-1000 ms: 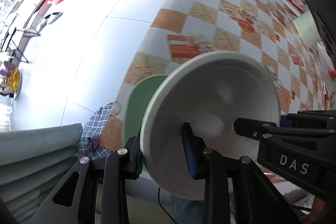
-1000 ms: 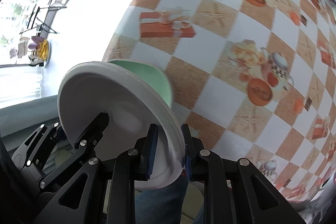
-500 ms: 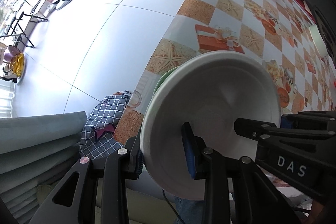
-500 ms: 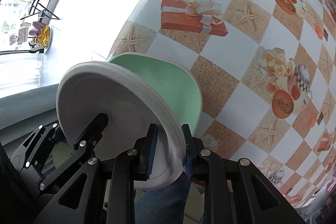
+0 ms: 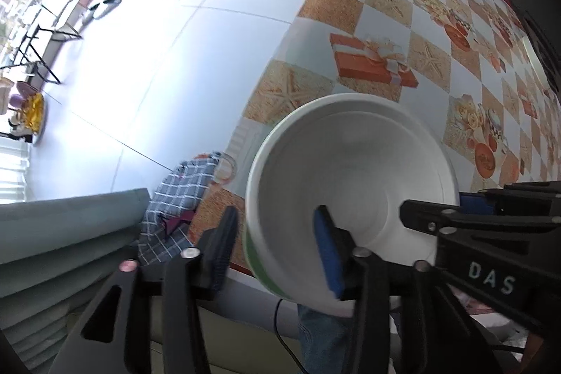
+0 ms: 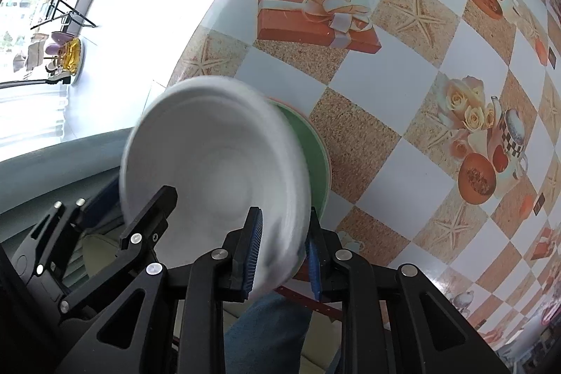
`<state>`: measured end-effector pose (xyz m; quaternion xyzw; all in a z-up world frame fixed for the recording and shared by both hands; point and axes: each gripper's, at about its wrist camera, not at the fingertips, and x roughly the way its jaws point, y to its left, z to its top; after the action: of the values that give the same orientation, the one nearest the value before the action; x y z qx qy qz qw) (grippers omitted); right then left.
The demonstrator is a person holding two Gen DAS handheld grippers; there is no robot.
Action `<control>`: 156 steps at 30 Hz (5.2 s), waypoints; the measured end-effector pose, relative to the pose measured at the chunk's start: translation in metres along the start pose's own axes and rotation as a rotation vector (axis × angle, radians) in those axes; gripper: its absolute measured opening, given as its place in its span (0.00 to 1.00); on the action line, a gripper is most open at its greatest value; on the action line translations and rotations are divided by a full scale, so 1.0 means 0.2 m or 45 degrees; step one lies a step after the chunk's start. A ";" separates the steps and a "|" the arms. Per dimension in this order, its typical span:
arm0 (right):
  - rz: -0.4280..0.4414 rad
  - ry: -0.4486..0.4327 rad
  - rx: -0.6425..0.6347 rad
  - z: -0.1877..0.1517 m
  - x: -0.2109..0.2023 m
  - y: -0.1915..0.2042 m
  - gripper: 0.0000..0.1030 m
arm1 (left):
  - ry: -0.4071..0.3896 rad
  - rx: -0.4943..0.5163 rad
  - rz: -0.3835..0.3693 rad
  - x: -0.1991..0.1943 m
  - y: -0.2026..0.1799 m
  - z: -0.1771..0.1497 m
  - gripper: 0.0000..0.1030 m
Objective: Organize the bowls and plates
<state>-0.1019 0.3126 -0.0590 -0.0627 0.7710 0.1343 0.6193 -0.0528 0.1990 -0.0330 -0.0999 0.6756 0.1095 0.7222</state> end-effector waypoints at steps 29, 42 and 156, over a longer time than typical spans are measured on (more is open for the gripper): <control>-0.115 -0.272 -0.232 -0.20 -0.50 0.05 0.99 | -0.196 0.165 -0.066 -0.42 -0.08 -0.05 0.80; -0.116 -0.237 -0.155 -0.21 -0.48 0.02 0.99 | -0.141 0.192 -0.030 -0.44 -0.09 -0.07 0.81; -0.194 -0.185 -0.221 -0.24 -0.39 0.07 0.99 | -0.040 0.203 0.038 -0.36 0.00 -0.13 0.81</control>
<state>-0.1333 0.3075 0.0286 -0.1643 0.7026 0.1573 0.6743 -0.0816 0.1907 0.0380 -0.0304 0.6723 0.0676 0.7366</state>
